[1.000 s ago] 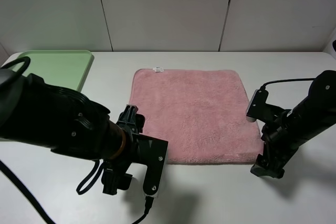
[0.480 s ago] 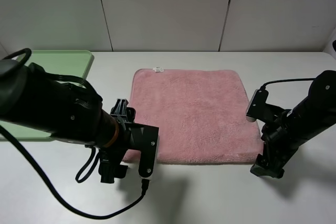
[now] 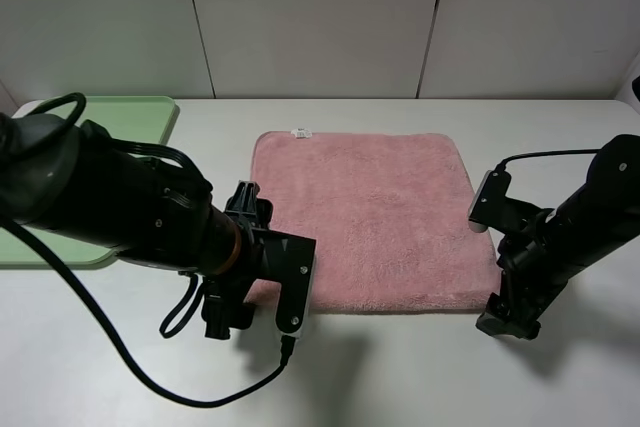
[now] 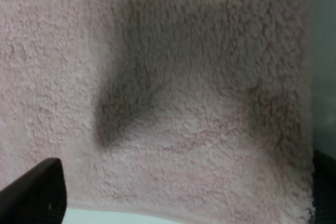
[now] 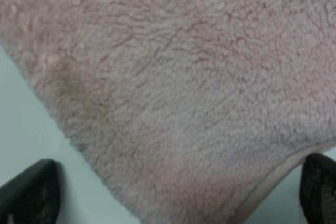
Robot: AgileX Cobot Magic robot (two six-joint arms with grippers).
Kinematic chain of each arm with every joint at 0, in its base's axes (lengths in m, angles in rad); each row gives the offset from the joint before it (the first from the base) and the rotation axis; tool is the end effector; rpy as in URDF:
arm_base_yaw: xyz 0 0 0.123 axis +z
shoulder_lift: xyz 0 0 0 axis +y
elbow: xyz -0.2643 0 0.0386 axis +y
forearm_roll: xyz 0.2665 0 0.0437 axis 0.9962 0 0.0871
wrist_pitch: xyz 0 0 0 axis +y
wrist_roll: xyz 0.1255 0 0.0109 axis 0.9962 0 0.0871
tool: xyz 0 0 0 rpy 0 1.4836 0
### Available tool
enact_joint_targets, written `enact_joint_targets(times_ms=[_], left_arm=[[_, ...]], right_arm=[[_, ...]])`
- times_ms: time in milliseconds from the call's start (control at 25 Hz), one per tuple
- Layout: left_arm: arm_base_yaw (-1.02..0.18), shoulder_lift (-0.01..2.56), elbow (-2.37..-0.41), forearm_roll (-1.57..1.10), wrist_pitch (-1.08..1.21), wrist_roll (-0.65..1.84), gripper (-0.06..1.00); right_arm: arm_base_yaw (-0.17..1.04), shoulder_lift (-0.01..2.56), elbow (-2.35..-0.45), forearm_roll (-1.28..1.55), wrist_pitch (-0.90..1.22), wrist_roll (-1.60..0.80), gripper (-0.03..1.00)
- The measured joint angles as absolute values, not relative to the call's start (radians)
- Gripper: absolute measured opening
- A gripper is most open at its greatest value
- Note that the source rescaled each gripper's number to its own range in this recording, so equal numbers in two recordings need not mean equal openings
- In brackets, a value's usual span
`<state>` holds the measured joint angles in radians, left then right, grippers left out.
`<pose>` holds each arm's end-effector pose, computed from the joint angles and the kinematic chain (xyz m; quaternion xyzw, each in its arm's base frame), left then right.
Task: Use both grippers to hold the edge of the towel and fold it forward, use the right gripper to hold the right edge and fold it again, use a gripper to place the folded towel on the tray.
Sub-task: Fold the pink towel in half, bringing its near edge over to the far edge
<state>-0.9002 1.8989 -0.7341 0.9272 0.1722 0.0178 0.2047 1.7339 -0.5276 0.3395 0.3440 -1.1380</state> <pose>0.2090 -0.2356 0.0177 0.7701 0.6043 0.0710 0.1916 0.2248 0.0611 0.0199 -0.4903 0.8675 0.0346 0.0768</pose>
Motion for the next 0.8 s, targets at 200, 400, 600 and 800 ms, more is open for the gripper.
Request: enact_joint_targets(times_ms=[200,400,600,800], left_arm=[[-0.9,1.9,-0.734,0.928,0.17,0.019,0.85],[-0.9,1.903,-0.734,0.925,0.171,0.019,0.77],[-0.901,1.91,-0.734,0.919,0.171,0.018,0.67],[-0.901,1.915,-0.733,0.917,0.168,0.018,0.54]], right_arm=[[0.205,1.734,-0.528,0.339,0.344,-1.138,1.0],[0.205,1.734,-0.528,0.339,0.344,-1.138,1.0],[0.205,1.734,-0.528,0.339,0.344,-1.138,1.0],[0.205,1.734,-0.528,0.339,0.345,-1.138,1.0]])
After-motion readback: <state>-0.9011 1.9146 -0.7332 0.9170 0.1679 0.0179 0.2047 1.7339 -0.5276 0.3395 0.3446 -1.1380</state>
